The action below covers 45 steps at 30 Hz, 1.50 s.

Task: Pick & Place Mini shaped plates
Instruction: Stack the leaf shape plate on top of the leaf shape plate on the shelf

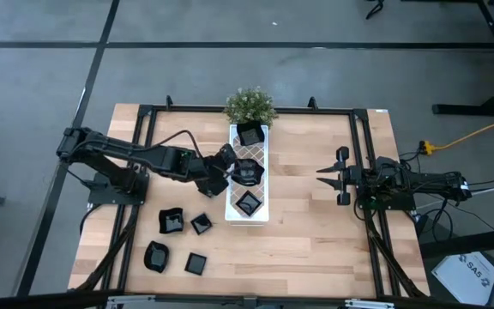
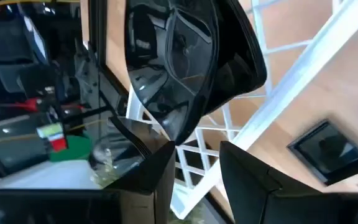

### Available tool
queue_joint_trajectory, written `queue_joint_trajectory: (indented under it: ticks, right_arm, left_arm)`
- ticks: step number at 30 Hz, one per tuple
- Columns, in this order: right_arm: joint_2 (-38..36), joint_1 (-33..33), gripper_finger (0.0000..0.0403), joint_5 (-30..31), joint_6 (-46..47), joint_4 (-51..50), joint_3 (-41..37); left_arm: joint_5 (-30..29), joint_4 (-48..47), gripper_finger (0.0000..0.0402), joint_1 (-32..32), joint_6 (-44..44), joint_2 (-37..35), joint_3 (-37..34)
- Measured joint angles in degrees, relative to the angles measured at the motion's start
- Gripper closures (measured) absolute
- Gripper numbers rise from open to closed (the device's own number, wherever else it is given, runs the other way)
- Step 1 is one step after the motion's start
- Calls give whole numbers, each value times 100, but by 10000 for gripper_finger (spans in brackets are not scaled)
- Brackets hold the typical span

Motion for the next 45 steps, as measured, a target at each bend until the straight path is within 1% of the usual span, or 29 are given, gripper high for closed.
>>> queue_joint_trajectory:
  ticks: [3, 5, 8, 16, 22, 29, 36, 39, 45]
  right_arm:
    - [0, -1, 301, 0, 2, 0, 0]
    - [2, 0, 301, 0, 0, -2, 2]
    - [2, 0, 301, 0, 0, -3, 1]
    - [0, 0, 301, 0, 0, 0, 0]
    - [1, 0, 301, 0, 1, 0, 1]
    - [0, 0, 301, 0, 0, 0, 1]
    - [2, 0, 301, 0, 0, -2, 0]
    - [1, 0, 301, 0, 1, 0, 1]
    - [1, -1, 301, 0, 0, 0, 0]
  left_arm:
    - [-27, 27, 281, 15, 398, 148, 0]
    - [-147, 168, 281, 15, 580, 269, 0]
    - [-367, 480, 281, 13, 627, 381, 0]
    - [-446, 523, 291, 3, 854, 468, 0]
    - [-617, 611, 313, -111, 861, 468, 0]
    - [-743, 608, 353, -357, 807, 468, 0]
    - [-745, 606, 395, -543, 416, 468, 0]
    - [-752, 606, 398, -610, 197, 468, 0]
    - [-1075, 606, 399, -763, -415, 468, 0]
